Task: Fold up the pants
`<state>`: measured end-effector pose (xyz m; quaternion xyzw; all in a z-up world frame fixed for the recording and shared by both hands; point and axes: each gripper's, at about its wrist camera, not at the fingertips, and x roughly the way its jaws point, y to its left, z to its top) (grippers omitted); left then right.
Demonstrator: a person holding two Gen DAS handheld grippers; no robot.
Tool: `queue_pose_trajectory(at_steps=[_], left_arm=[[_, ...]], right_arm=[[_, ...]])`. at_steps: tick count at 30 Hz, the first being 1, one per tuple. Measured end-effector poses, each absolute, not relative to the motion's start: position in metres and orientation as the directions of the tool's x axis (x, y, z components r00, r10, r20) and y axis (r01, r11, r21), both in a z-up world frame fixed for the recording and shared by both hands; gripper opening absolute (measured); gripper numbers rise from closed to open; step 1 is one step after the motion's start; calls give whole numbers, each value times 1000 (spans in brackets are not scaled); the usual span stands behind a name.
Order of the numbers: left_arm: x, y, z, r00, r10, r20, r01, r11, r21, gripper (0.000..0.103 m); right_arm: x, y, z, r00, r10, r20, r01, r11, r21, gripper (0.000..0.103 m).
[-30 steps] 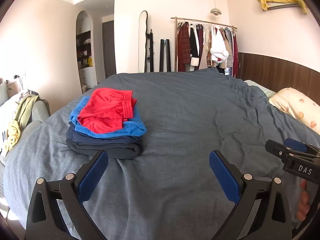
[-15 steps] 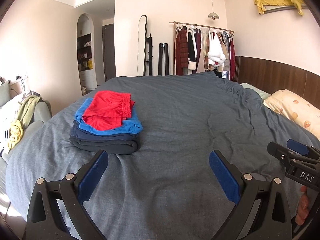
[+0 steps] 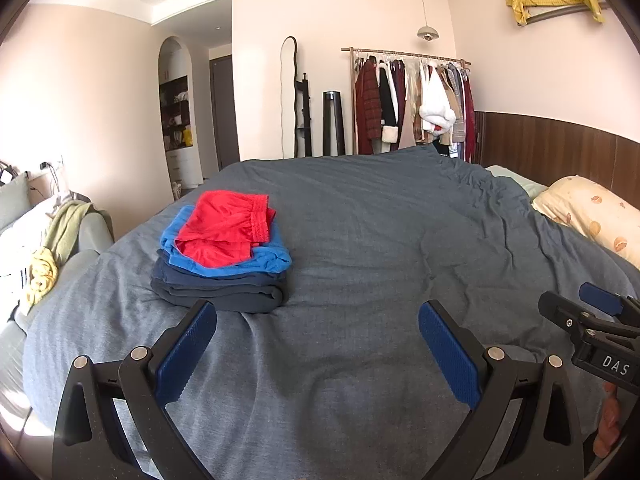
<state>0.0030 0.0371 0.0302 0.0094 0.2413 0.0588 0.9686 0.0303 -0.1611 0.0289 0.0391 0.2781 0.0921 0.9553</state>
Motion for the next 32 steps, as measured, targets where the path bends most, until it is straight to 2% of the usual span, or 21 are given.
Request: queue_pose_trajectory(at_steps=[32], left_arm=[[10, 43, 21, 867, 143, -476, -123, 990, 74, 103]], right_arm=[[31, -160, 22, 821, 200, -534, -156, 980, 127, 86]])
